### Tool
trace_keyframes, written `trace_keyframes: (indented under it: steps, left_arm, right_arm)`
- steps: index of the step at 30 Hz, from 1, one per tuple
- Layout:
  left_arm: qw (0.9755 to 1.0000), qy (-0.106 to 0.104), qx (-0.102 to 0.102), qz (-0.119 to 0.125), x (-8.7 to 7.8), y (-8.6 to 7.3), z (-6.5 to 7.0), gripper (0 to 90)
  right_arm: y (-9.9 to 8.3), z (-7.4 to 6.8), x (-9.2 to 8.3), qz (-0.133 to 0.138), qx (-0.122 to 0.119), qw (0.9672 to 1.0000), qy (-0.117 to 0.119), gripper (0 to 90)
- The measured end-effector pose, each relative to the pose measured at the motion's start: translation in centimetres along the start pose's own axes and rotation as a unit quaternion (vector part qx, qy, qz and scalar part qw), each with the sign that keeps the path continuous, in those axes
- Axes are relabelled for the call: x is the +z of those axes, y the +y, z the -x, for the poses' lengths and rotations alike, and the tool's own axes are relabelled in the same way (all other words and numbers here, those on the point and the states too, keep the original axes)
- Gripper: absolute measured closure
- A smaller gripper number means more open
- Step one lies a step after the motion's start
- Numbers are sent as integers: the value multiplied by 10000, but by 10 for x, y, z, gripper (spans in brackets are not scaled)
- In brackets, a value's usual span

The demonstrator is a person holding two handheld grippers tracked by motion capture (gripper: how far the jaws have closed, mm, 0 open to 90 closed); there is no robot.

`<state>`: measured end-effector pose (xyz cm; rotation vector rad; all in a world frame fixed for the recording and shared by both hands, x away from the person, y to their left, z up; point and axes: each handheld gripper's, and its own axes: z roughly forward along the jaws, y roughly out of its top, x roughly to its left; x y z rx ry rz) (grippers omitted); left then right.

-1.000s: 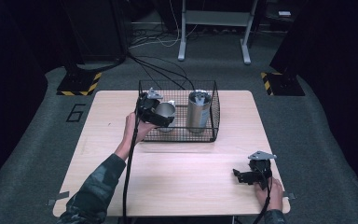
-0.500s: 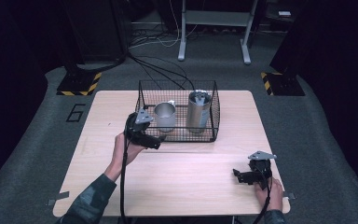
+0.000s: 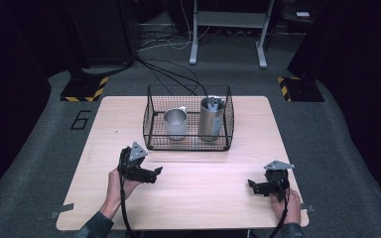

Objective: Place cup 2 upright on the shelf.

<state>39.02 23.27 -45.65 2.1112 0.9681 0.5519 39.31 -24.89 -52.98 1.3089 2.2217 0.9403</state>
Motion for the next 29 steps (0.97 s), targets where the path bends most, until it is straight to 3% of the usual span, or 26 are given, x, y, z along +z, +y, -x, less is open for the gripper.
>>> trace_keyframes:
  steps: [4,11,16,17,29]
  left_arm:
    - [9999,35,-77,-144,3,-17,-3,19]
    - [9986,110,-395,-319,13,-55,-11,12]
    - [9986,110,-395,-319,13,-55,-11,11]
    - [9973,121,-507,-508,22,-76,-16,11]
    - [9975,154,-538,-441,23,-80,-16,1]
  right_arm:
    - [0,0,0,2,1,10000,2,0]
    - [0,0,0,4,-2,10000,3,0]
    - [0,0,0,-10,-1,10000,2,0]
    - [0,0,0,-10,-1,10000,2,0]
    - [0,0,0,-8,-2,10000,-2,0]
